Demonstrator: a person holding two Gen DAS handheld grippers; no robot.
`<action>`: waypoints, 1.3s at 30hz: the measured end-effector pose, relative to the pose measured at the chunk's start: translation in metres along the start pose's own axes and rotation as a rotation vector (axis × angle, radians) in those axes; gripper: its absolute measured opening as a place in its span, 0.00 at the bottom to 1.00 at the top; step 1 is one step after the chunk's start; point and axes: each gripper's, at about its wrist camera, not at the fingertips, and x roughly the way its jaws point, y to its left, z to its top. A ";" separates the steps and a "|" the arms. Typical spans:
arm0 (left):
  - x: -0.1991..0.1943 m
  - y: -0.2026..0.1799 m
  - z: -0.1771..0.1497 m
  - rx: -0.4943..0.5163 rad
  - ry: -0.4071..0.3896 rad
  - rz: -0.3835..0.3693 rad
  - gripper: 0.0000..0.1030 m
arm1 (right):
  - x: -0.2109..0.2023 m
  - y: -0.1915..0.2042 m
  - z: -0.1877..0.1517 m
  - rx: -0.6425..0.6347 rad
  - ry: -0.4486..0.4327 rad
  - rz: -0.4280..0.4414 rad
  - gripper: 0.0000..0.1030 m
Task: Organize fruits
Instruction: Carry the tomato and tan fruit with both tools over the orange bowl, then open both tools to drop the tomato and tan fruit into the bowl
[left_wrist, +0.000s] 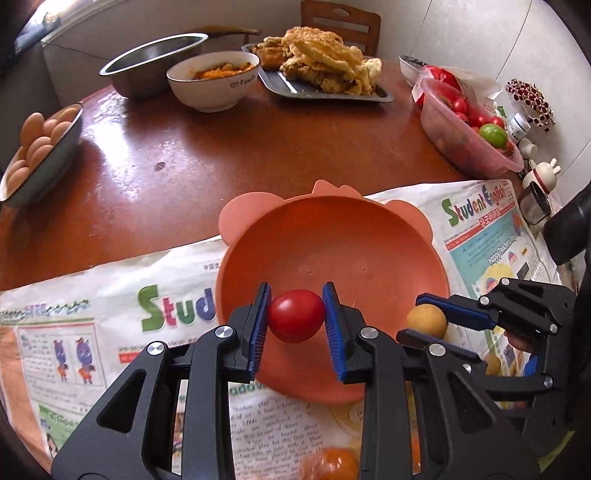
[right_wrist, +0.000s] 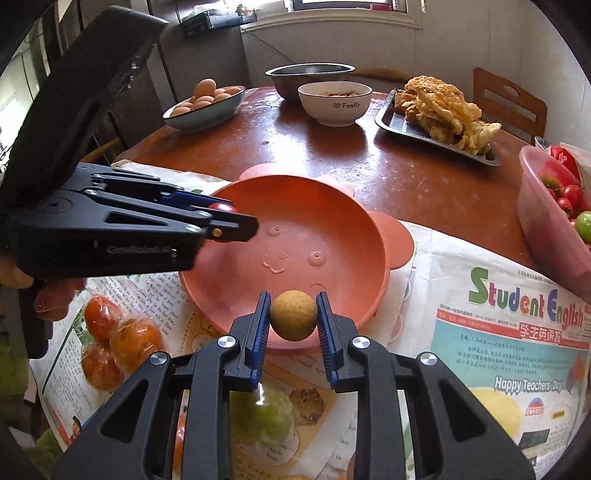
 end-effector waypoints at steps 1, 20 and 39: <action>0.002 -0.001 0.001 0.000 0.002 0.002 0.20 | 0.001 0.000 0.000 -0.002 0.003 0.004 0.24; 0.015 -0.002 0.003 0.004 0.008 -0.003 0.20 | 0.014 -0.001 0.006 -0.024 0.032 0.010 0.27; -0.021 0.003 -0.004 -0.014 -0.073 -0.001 0.42 | -0.013 0.000 0.000 0.006 -0.023 -0.003 0.50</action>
